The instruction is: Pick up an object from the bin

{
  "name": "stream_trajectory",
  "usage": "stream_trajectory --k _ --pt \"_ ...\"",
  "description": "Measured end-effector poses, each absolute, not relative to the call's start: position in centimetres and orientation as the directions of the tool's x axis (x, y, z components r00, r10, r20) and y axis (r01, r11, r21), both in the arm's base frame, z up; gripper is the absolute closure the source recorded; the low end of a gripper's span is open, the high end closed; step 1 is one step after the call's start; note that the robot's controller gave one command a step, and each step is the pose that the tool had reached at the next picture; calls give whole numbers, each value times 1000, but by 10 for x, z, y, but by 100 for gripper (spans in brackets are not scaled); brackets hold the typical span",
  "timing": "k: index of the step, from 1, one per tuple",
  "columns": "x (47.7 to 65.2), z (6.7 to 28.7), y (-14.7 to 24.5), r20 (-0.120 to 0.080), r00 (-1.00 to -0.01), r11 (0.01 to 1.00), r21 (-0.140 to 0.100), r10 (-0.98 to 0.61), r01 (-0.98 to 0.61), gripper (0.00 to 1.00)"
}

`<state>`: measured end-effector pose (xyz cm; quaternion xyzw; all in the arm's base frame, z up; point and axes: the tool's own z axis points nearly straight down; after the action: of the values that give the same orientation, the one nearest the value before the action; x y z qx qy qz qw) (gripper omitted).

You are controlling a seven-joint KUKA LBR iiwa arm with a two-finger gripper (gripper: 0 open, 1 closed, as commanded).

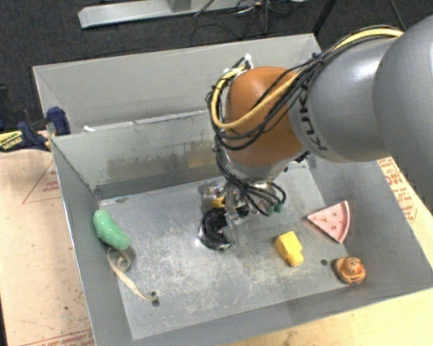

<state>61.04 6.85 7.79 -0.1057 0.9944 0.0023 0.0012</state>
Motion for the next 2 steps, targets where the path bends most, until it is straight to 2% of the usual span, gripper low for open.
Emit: stream_trajectory --k 2 --pt "610 78 68 -3 -978 978 5 -210 -210 100"
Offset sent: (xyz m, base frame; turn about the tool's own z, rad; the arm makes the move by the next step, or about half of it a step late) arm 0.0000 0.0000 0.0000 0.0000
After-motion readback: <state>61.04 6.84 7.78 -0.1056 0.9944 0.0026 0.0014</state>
